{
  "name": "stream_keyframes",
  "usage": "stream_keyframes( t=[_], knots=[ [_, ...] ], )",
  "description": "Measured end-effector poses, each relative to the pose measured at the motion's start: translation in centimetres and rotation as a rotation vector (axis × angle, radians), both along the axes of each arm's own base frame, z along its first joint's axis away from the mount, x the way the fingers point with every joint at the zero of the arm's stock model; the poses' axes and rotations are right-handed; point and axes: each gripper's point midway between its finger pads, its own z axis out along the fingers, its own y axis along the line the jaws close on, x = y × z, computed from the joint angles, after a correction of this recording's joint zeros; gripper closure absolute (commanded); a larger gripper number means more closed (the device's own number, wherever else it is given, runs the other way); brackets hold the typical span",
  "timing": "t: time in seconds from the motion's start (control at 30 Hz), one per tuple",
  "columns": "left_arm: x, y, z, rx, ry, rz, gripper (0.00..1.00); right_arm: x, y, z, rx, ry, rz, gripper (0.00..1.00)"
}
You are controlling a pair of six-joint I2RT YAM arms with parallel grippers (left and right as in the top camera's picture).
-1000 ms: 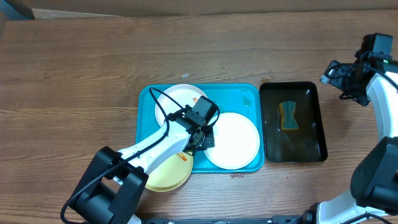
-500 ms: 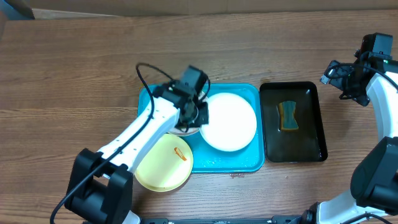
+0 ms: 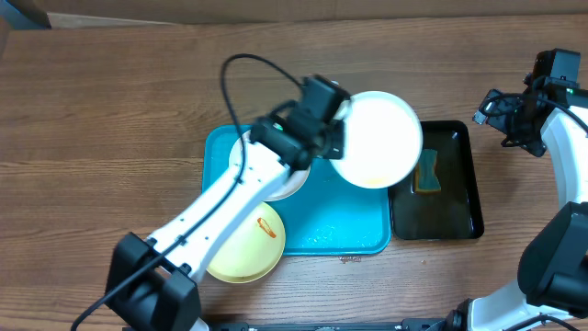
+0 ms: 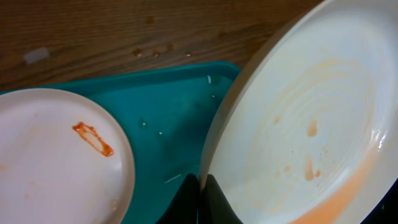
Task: Clean dirty plates on tray and stack at the side
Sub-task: 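Lift the cleaned white plate with the left gripper and place it left of the tray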
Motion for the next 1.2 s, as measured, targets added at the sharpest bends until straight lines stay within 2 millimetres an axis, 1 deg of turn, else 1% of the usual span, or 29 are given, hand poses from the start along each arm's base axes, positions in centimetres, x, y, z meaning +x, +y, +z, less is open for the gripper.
stream_keyframes(
  t=[0.07, 0.1, 0.13, 0.3, 0.4, 0.5, 0.6, 0.67, 0.7, 0.83, 0.93, 1.07, 1.2],
  knots=[
    [-0.6, -1.8, 0.5, 0.011, -0.052, -0.028, 0.96, 0.0, 0.0, 0.0, -0.001, 0.000, 0.000, 0.00],
    [-1.2, -3.2, 0.8, 0.028, -0.093, -0.049, 0.96, 0.0, 0.0, 0.0, 0.000, 0.000, 0.001, 0.00],
    [-1.7, -4.0, 0.9, 0.041, -0.115, -0.061, 0.96, 0.0, 0.0, 0.0, 0.000, 0.000, 0.001, 0.00],
    [-3.5, -6.9, 0.4, 0.151, -0.227, -0.115, 0.96, 0.0, 0.0, 0.0, 0.000, 0.000, 0.000, 0.00],
    [-4.0, -8.3, 0.3, 0.222, -0.313, -0.139, 0.96, 0.0, 0.0, 0.0, 0.000, 0.000, 0.001, 0.00],
    [-4.2, -9.9, 0.7, 0.292, -0.431, -0.156, 0.96, 0.0, 0.0, 0.0, -0.001, 0.000, 0.001, 0.00],
    [-4.5, -11.2, 1.8, 0.371, -0.558, -0.176, 0.96, 0.0, 0.0, 0.0, -0.001, 0.001, 0.000, 0.00],
    [-4.8, -11.9, 3.1, 0.414, -0.644, -0.176, 0.95, 0.0, 0.0, 0.0, -0.001, 0.000, 0.001, 0.00],
    [-5.2, -12.4, 4.4, 0.446, -0.715, -0.171, 0.96, 0.0, 0.0, 0.0, -0.001, 0.000, 0.000, 0.00],
    [-6.4, -13.1, 7.3, 0.532, -0.851, -0.154, 0.96, 0.0, 0.0, 0.0, 0.000, 0.000, 0.000, 0.00],
    [-7.4, -13.3, 8.7, 0.606, -0.915, -0.150, 0.96, 0.0, 0.0, 0.0, 0.000, 0.000, 0.000, 0.00],
    [-8.5, -13.4, 10.1, 0.671, -0.965, -0.140, 0.96, 0.0, 0.0, 0.0, -0.001, -0.001, 0.000, 0.00],
    [-8.7, -13.0, 10.6, 0.721, -0.982, -0.127, 0.96, 0.0, 0.0, 0.0, -0.001, 0.000, 0.000, 0.00]
  ],
)
